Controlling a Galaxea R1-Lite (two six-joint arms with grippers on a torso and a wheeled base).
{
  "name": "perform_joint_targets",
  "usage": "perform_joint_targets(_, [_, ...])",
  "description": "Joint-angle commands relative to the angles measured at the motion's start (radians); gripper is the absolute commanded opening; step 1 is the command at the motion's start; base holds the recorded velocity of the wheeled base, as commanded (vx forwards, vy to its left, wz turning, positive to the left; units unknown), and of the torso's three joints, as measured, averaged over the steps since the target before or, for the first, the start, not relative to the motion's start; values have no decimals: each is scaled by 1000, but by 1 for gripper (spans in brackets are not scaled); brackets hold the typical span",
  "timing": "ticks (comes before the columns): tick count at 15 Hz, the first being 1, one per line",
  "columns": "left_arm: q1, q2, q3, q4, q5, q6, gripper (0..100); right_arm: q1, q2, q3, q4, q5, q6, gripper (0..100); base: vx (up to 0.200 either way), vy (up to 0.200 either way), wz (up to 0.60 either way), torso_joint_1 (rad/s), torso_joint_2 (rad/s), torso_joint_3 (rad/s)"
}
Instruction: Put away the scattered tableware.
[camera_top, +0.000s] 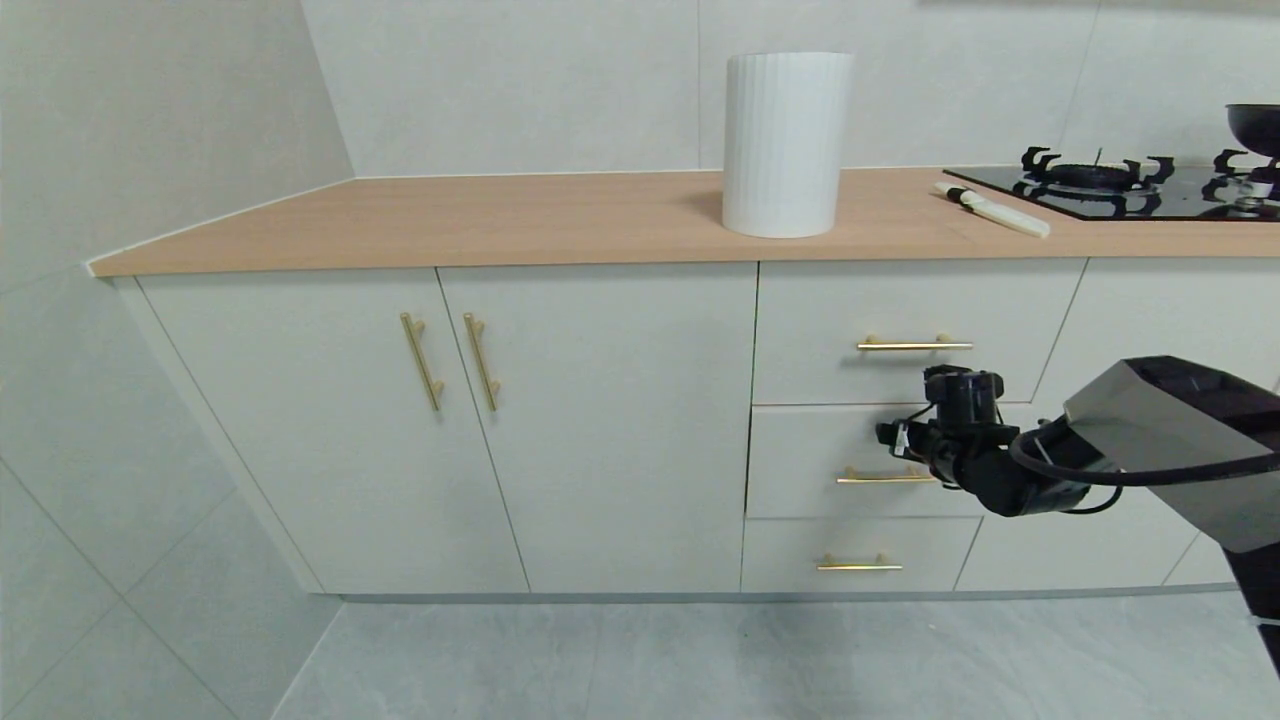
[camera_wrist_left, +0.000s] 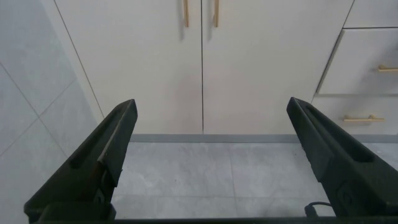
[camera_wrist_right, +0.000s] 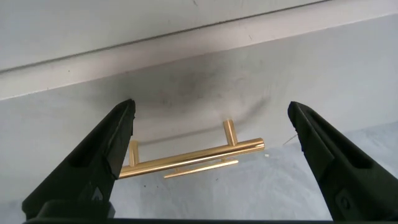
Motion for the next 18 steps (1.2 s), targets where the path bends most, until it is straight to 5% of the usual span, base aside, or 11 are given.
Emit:
perform_joint_targets(1, [0,2,0,0,1,0,100,-6,7,-8,0,1,1,100,0,0,0,0,0,0])
perform_joint_targets(12, [0,2,0,0,1,0,100,-9,44,-64,1,-18,29,100,0,0,0,0,0,0])
perform_joint_targets(18, [0,2,0,0,1,0,100,7,-56,13,10,-56,26,100,0,0,0,0,0,0])
